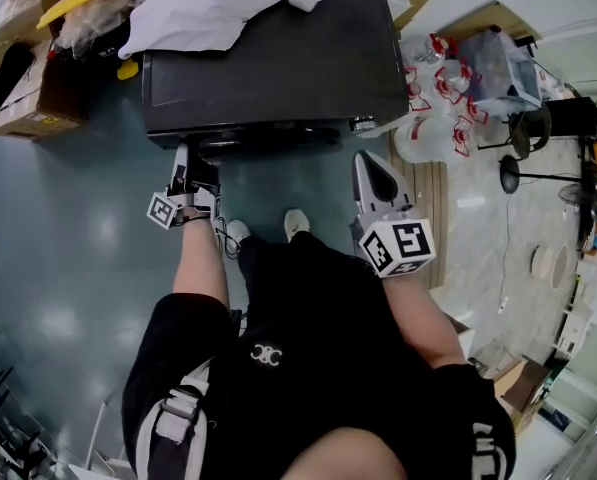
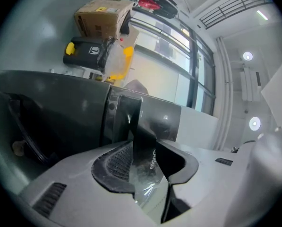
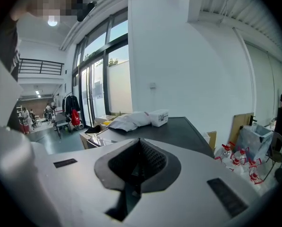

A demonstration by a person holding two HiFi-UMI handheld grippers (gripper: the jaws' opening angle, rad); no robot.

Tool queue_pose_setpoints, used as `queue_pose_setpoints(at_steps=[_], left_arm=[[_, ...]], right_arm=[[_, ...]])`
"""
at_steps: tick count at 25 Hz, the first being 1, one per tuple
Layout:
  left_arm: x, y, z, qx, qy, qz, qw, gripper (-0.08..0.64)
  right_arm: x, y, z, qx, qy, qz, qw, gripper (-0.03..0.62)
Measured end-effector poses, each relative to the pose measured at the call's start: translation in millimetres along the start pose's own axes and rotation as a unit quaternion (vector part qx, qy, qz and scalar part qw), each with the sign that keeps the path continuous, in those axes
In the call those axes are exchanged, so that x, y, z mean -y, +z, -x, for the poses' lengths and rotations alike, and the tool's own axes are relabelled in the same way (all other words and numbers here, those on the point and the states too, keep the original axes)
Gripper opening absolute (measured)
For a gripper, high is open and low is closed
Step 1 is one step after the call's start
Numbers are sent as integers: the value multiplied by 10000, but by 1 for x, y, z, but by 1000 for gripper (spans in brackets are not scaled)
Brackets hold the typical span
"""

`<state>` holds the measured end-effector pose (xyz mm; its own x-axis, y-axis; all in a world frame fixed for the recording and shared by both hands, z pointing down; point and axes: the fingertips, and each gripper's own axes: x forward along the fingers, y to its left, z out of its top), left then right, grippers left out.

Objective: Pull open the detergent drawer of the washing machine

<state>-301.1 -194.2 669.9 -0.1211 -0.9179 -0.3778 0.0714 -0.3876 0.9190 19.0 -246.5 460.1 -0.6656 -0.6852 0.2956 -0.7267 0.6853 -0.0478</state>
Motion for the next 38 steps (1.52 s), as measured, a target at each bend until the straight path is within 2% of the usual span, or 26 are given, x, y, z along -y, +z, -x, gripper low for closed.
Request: queue_pose_setpoints(at_steps=[5,11,19,27,38], left_arm=[[10,-16,25,-198,-49,-124,9997,140],[17,-28,51,-151,-117,-78,9998,141],[26,-35,72,-199,-60,-2,9998,143],[33,-44,97,-263,264,-68,9993,144],[45,-56,129,-433,482,-112,9978,143]], right_arm=[[7,-6,-1,-109,38,-68,9999,3],[-8,-21,-12,-183,294,-558,9978,3],[-23,-19,-17,-82,520,-336,9980,3],[-18,-23,-26,-168,711,-354,9967,3],[-53,-25,-42,-267,1351,-166,9903,3]])
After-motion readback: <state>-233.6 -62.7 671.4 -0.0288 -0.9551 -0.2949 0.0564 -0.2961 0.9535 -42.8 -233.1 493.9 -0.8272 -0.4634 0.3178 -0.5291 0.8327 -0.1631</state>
